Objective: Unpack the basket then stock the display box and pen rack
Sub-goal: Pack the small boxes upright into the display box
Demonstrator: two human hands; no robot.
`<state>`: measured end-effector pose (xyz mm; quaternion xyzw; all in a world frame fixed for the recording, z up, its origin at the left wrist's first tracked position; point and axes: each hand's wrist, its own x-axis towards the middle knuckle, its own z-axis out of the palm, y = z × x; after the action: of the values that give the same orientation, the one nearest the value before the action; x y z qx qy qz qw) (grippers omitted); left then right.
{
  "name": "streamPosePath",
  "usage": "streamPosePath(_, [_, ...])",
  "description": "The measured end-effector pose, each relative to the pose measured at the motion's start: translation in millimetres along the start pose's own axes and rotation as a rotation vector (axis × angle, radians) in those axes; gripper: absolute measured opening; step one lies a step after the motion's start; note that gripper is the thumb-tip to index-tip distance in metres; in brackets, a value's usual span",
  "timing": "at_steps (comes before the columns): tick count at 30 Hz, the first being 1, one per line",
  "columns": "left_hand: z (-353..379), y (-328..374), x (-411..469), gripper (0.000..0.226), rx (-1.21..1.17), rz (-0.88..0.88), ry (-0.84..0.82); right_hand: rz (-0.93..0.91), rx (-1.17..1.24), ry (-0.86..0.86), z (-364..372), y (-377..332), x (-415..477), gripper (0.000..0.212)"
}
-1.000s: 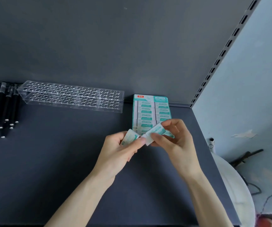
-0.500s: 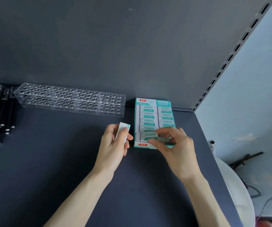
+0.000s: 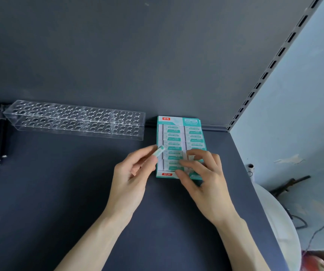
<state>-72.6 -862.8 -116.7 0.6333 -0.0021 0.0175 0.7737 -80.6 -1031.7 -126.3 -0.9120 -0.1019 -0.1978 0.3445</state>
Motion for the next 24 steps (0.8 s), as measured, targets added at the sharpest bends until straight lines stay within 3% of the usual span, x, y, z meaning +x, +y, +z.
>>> streamPosePath(3, [0.3, -0.8, -1.6, 0.023, -0.001, 0.052, -0.049, 0.058, 0.131, -0.001, -2.2, -1.7, 0.9, 0.025])
streamPosePath(6, [0.8, -2.9, -2.1, 0.028, 0.022, 0.091, -0.104, 0.166, 0.409, -0.001, -7.2, -4.6, 1.9, 0.026])
streamPosePath(10, [1.5, -4.3, -2.6, 0.031, 0.207, 0.158, -0.143, 0.219, 0.606, -0.06, -17.6, -4.6, 2.8, 0.029])
streamPosePath(14, [2.6, -5.7, -3.5, 0.034, 0.314, 0.192, -0.165, 0.155, 0.624, -0.113, -22.9, -0.9, 0.5, 0.023])
streamPosePath(19, [3.2, -7.3, -5.6, 0.046, 0.568, 0.234, -0.055, 0.155, 0.482, 0.05, -30.9, 14.4, -6.8, 0.012])
streamPosePath(24, [8.7, -10.1, -2.5, 0.055, 0.752, 0.186, -0.11, 0.144, 0.268, 0.078, -35.7, 27.0, -13.0, 0.019])
